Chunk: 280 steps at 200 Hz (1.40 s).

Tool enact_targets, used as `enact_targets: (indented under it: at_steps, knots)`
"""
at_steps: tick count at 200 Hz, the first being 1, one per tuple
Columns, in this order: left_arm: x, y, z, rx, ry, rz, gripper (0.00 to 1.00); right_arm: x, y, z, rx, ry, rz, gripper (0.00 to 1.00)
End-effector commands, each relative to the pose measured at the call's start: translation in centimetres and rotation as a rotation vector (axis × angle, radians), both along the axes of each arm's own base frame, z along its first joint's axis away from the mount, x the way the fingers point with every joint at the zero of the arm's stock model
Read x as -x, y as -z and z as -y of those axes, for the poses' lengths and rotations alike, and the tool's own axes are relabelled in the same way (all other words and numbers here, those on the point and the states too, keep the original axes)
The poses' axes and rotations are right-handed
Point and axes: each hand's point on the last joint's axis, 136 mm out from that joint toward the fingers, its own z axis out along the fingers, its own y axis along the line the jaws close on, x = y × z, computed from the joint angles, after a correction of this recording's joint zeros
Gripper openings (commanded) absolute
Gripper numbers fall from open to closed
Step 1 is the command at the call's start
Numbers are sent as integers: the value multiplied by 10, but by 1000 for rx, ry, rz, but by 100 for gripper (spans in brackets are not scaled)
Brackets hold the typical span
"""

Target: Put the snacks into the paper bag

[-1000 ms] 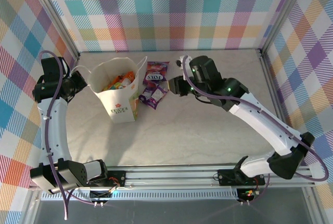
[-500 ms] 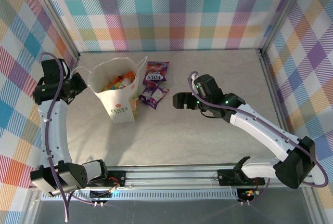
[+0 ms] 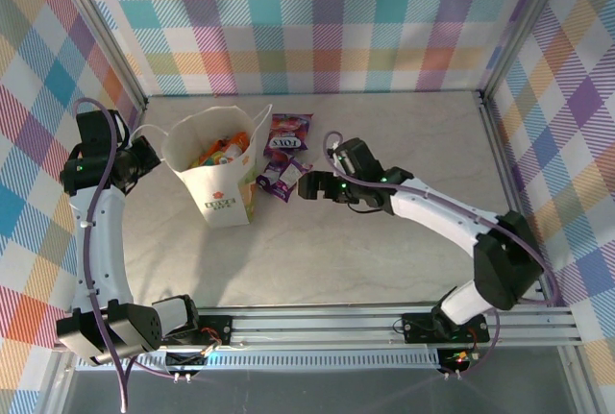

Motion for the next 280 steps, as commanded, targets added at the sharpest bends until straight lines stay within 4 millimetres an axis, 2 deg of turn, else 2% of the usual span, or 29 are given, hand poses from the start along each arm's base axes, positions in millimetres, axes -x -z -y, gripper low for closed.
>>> enact_targets:
  at_steps: [1,66,107,157,280]
  knots:
    - [10,2,-6,-13,-18,-26,6,-13,0,-17,-48,-9,-26,99]
    - [13,2,-9,-32,-24,-40,6,-32,40,-43,-72,-23,-132,99]
    - [14,5,-10,-40,-27,-51,6,-52,52,-55,-64,-20,-141,99]
    - [13,10,-9,-30,-21,-61,6,-75,63,-58,16,-28,-124,99]
    - [11,13,-9,-25,-19,-68,7,-114,86,-57,-9,-12,-194,99]
